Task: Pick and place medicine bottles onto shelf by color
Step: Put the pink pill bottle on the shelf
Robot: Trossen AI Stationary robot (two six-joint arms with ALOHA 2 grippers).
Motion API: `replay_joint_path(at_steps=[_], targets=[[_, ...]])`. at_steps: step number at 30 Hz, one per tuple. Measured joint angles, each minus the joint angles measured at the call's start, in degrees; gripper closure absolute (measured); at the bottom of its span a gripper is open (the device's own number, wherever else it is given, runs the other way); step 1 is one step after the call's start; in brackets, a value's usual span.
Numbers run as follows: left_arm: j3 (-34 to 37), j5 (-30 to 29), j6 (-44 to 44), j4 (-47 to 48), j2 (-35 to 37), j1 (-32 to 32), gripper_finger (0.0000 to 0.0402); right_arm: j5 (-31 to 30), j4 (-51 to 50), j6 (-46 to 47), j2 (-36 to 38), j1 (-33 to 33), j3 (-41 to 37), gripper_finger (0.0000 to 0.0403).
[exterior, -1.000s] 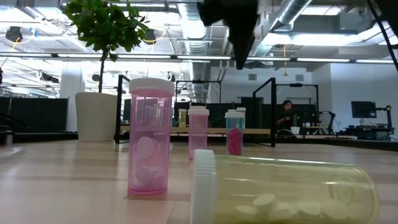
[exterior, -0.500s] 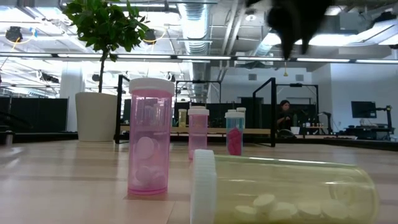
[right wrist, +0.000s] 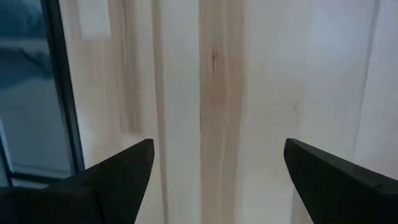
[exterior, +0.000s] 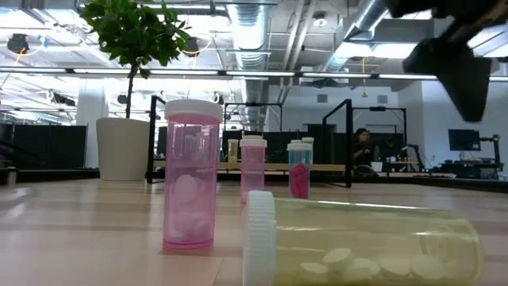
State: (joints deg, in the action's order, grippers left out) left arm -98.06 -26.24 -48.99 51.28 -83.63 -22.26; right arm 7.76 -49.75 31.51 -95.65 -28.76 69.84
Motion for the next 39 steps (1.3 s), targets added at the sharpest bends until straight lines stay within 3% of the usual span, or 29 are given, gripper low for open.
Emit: replay_joint_path(at_steps=[15,23,39], targets=[[0.0,-2.71,-1.83,-0.63,-0.88,-2.75,0.0219,2.69,2.28,4.45,-0.29,5.23,-0.61,0.0004],[0.0,-2.97,0.15,-0.61,-0.88,-2.75,0.0219,2.67,5.91,3.62,-0.29,6.81,-0.61,0.0027],[0.0,-2.63,1.22,1.6,-0.88,-2.84,0.0219,2.72,9.36,0.39,-0.29,10.13,-0.58,0.0034]])
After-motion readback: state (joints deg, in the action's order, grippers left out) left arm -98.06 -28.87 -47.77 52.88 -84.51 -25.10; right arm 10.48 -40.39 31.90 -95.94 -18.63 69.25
